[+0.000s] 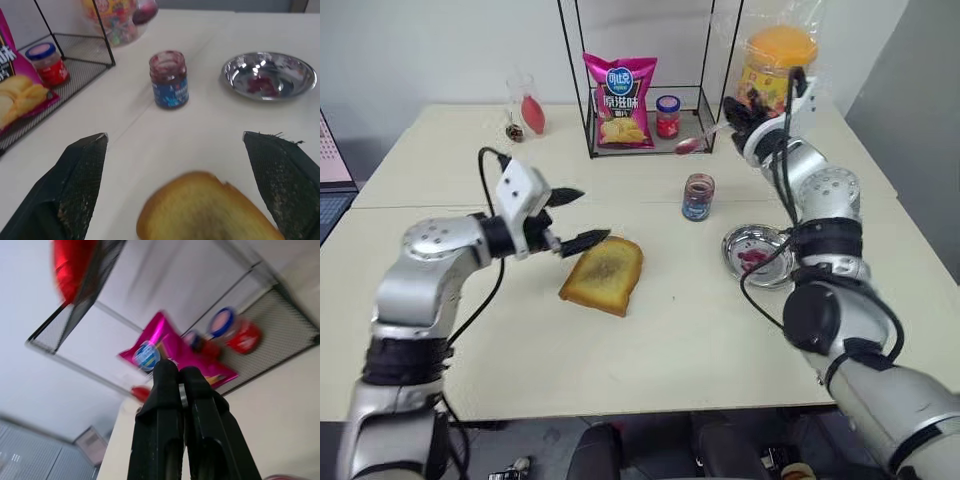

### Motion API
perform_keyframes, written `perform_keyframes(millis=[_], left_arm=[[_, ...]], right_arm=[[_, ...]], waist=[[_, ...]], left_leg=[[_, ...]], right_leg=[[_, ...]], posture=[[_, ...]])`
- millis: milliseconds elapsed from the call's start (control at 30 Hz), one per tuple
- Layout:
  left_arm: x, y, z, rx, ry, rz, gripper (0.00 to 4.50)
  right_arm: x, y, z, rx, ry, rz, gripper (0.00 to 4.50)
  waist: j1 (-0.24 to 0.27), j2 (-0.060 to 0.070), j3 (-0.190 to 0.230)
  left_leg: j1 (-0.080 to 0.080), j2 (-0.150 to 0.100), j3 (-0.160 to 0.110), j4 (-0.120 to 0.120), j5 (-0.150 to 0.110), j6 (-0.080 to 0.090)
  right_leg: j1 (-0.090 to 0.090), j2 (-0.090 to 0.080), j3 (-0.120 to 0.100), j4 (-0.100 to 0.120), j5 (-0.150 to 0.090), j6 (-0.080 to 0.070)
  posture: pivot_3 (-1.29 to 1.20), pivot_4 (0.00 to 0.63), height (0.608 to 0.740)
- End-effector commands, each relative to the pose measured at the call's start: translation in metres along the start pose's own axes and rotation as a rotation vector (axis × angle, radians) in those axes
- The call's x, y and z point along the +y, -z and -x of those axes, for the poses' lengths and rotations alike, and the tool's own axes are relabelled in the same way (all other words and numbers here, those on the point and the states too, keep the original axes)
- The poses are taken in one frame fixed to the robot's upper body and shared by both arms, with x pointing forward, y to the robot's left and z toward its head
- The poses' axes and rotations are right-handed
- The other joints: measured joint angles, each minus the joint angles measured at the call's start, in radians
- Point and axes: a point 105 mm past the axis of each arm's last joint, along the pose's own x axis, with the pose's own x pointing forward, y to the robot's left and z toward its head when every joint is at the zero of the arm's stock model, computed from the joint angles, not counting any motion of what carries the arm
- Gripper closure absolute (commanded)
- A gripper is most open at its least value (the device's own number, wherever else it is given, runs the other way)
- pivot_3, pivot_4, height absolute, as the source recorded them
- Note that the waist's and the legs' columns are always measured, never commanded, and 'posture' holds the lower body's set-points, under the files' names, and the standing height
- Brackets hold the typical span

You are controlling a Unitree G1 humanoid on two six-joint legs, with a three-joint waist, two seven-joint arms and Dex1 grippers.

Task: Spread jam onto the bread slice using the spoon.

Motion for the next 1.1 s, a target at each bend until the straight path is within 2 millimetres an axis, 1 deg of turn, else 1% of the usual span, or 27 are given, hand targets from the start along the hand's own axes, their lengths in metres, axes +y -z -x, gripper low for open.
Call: perform_keyframes(millis=[33, 67, 100, 200, 300, 400, 433, 500, 533, 567, 667, 800, 900, 1000, 1100], left_arm=[[-0.012, -0.009, 0.032, 0.010, -0.014, -0.005, 0.00], [-0.016, -0.006, 0.037, 0.023, -0.024, 0.013, 0.00], [-0.023, 0.001, 0.043, 0.043, -0.042, 0.038, 0.00], [-0.043, 0.018, 0.056, 0.087, -0.089, 0.067, 0.00], [-0.060, 0.030, 0.066, 0.089, -0.177, 0.126, 0.00], [-0.082, 0.039, 0.065, 0.092, -0.211, 0.174, 0.00], [-0.087, 0.041, 0.065, 0.089, -0.220, 0.186, 0.00], [-0.090, 0.045, 0.065, 0.090, -0.250, 0.200, 0.00], [-0.091, 0.047, 0.065, 0.090, -0.261, 0.206, 0.00], [-0.091, 0.048, 0.065, 0.090, -0.267, 0.210, 0.00], [-0.094, 0.051, 0.067, 0.098, -0.272, 0.212, 0.00], [-0.093, 0.052, 0.068, 0.098, -0.284, 0.214, 0.00], [-0.090, 0.051, 0.067, 0.092, -0.284, 0.207, 0.00], [-0.086, 0.049, 0.064, 0.084, -0.281, 0.195, 0.00], [-0.086, 0.049, 0.063, 0.084, -0.274, 0.192, 0.00]], right_arm=[[0.054, 0.030, 0.010, 0.076, -0.220, 0.152, 4.43], [0.060, 0.040, 0.013, 0.095, -0.253, 0.174, 4.43], [0.067, 0.055, 0.017, 0.127, -0.299, 0.204, 4.43], [0.075, 0.077, 0.026, 0.153, -0.349, 0.260, 4.43], [0.083, 0.104, 0.037, 0.178, -0.445, 0.400, 4.43], [0.081, 0.138, 0.050, 0.216, -0.535, 0.532, 4.43], [0.079, 0.146, 0.053, 0.223, -0.551, 0.547, 4.43], [0.079, 0.159, 0.059, 0.222, -0.602, 0.601, 4.43], [0.078, 0.163, 0.060, 0.221, -0.613, 0.611, 4.43], [0.078, 0.165, 0.061, 0.216, -0.625, 0.619, 4.43], [0.079, 0.165, 0.060, 0.188, -0.630, 0.611, 4.43], [0.080, 0.167, 0.060, 0.146, -0.655, 0.650, 4.43], [0.076, 0.171, 0.060, 0.143, -0.664, 0.677, 4.43], [0.068, 0.177, 0.058, 0.154, -0.652, 0.693, 4.43], [0.067, 0.176, 0.054, 0.149, -0.629, 0.677, 4.43]], waist=[[0.003, 0.000, 0.000], [0.004, 0.000, 0.000], [0.009, 0.000, 0.000], [0.009, 0.000, 0.000], [0.020, -0.001, -0.001], [0.022, -0.003, -0.002], [0.021, -0.005, -0.003], [0.022, -0.005, -0.003], [0.022, -0.006, -0.003], [0.021, -0.006, -0.003], [0.020, -0.006, -0.003], [0.020, -0.007, -0.004], [0.020, -0.007, -0.004], [0.020, -0.008, -0.004], [0.020, -0.008, -0.004]], left_leg=[[0.000, 0.000, -0.001, -0.001, 0.000, 0.000], [-0.001, 0.000, -0.001, -0.001, 0.000, 0.000], [-0.001, 0.000, -0.001, -0.001, 0.000, 0.000], [0.000, -0.001, 0.001, -0.002, 0.000, 0.000], [0.000, -0.002, 0.001, -0.002, 0.000, 0.000], [0.002, -0.002, 0.000, -0.001, 0.000, 0.000], [0.003, -0.002, 0.000, -0.001, 0.000, 0.000], [0.007, -0.002, 0.001, -0.001, 0.000, -0.001], [0.006, -0.002, 0.000, -0.001, 0.000, -0.001], [0.007, -0.002, 0.000, -0.001, 0.000, -0.001], [0.008, -0.001, 0.000, 0.000, 0.000, -0.001], [0.009, -0.001, 0.000, 0.000, 0.000, -0.001], [0.009, -0.001, 0.000, 0.000, 0.000, -0.001], [0.009, -0.001, 0.000, 0.000, 0.000, -0.001], [0.009, -0.001, 0.000, -0.001, 0.000, -0.001]], right_leg=[[0.000, 0.000, -0.001, 0.001, -0.001, -0.001], [-0.001, 0.000, -0.002, 0.001, -0.001, -0.001], [-0.001, -0.001, -0.002, 0.000, -0.001, -0.001], [-0.001, -0.003, -0.001, 0.000, -0.002, -0.002], [-0.001, -0.004, -0.001, 0.000, -0.002, -0.002], [0.002, -0.004, -0.002, -0.001, -0.005, -0.002], [0.002, -0.004, -0.002, 0.000, -0.007, 0.000], [0.005, -0.004, -0.001, 0.000, -0.007, -0.001], [0.004, -0.004, -0.002, 0.001, -0.007, -0.001], [0.004, -0.003, -0.002, 0.001, -0.009, -0.005], [0.005, -0.002, -0.001, 0.002, -0.008, -0.007], [0.005, -0.001, -0.001, 0.002, -0.008, -0.007], [0.005, -0.001, -0.001, 0.002, -0.008, -0.007], [0.005, -0.002, -0.001, 0.002, -0.008, -0.006], [0.005, -0.001, -0.001, 0.002, -0.008, -0.006]], posture=[[0.00, 0.150, 0.740], [0.00, 0.150, 0.740], [0.00, 0.150, 0.740], [0.00, 0.150, 0.740], [0.00, 0.150, 0.740], [0.00, 0.150, 0.740], [0.00, 0.150, 0.740], [0.00, 0.150, 0.740], [0.00, 0.150, 0.740], [0.00, 0.150, 0.740], [0.00, 0.150, 0.740], [0.00, 0.150, 0.740], [0.00, 0.150, 0.740], [0.00, 0.150, 0.740], [0.00, 0.150, 0.740]])
